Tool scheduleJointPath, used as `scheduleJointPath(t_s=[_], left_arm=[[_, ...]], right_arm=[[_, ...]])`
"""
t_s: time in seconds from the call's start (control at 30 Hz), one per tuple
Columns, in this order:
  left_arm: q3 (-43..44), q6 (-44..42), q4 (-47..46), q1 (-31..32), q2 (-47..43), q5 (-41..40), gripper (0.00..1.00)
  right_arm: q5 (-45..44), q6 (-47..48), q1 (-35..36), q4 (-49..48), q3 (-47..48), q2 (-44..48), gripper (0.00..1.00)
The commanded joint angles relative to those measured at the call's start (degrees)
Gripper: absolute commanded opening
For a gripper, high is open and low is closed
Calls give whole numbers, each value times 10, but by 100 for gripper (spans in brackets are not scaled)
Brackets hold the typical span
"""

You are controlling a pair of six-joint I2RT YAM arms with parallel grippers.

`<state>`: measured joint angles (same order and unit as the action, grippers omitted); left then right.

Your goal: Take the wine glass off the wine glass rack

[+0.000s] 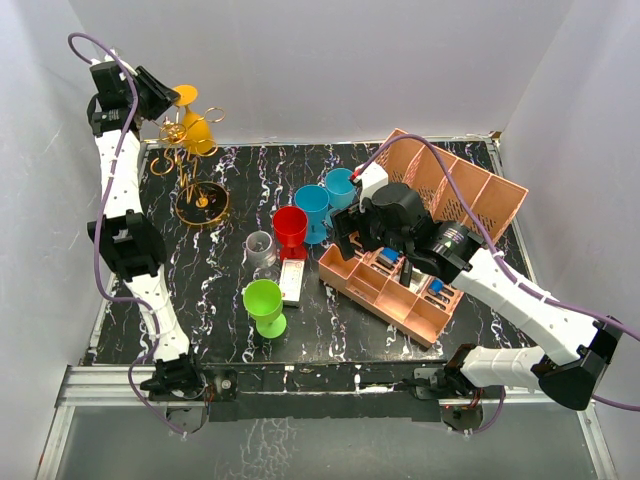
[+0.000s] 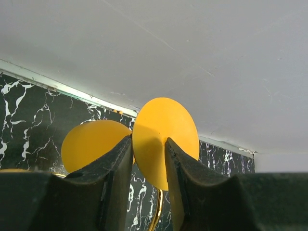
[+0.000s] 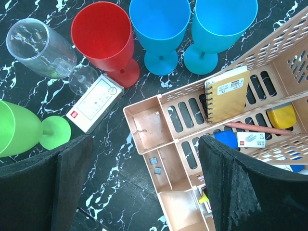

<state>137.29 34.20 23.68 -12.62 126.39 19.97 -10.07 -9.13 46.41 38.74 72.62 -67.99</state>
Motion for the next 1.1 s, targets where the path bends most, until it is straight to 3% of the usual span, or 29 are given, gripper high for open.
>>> scheduleJointPath(t_s=[0.0,0.6,1.07], left_arm=[[35,4,-4,1,14,8,29],[54,20,-19,1,5,3,0],[-15,162,-98,-6,-50,60,0]], right_arm=[[3,-1,-4,-32,19,13,100],[11,-2,-7,-32,23,17,100],[10,1,-9,-27,25,21,100]])
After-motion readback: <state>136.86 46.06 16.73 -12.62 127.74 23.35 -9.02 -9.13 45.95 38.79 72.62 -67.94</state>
